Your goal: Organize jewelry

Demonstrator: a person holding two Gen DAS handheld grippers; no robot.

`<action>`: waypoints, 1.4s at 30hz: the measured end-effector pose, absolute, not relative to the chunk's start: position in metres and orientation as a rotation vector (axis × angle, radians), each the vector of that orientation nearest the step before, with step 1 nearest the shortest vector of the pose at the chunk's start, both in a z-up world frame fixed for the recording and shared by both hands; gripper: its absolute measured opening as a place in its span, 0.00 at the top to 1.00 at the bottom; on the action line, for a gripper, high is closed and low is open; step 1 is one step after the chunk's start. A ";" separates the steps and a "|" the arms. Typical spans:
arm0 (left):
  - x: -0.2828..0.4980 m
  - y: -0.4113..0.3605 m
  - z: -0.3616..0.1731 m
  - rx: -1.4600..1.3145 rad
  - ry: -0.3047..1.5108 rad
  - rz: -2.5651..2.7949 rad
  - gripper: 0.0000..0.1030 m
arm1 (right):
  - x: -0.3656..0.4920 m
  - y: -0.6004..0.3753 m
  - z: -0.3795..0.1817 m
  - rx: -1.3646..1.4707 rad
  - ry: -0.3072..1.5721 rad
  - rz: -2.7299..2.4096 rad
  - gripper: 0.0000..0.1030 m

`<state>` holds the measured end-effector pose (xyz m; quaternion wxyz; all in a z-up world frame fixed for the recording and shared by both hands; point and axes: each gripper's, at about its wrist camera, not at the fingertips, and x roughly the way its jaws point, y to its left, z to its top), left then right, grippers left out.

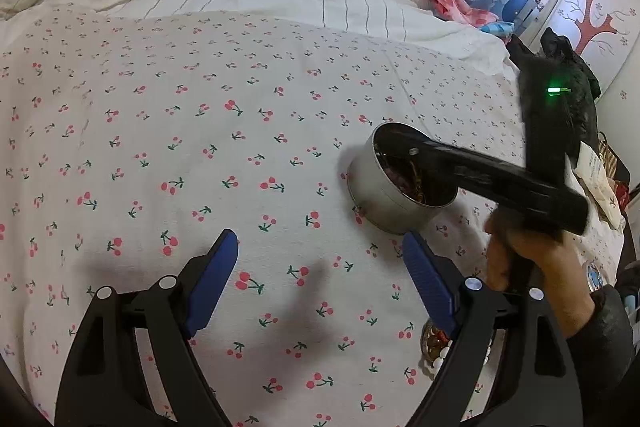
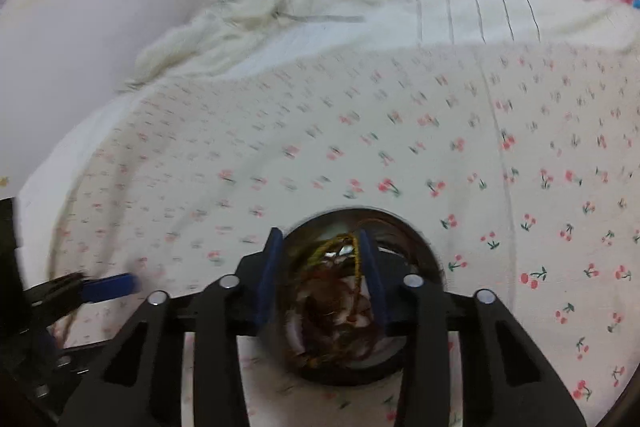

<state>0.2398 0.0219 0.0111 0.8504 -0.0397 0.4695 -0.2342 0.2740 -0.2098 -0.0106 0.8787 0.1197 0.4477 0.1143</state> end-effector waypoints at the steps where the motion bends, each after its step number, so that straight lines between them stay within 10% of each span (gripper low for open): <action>1: 0.240 0.022 0.012 -0.086 0.989 -0.493 0.21 | 0.276 -0.209 -0.013 0.235 0.943 0.219 0.66; 30: 0.128 -0.057 -0.005 0.428 0.906 -0.833 0.24 | 0.095 -0.275 0.005 0.169 0.908 0.229 0.51; 33: 0.127 -0.060 -0.009 0.425 0.932 -0.867 0.35 | 0.097 -0.276 0.001 0.166 0.915 0.209 0.48; 37: 0.132 -0.062 -0.022 0.423 1.014 -0.873 0.78 | 0.098 -0.281 -0.002 0.179 0.915 0.197 0.46; 42: 0.135 -0.061 -0.028 0.406 1.042 -0.873 0.90 | 0.101 -0.282 -0.003 0.188 0.914 0.192 0.39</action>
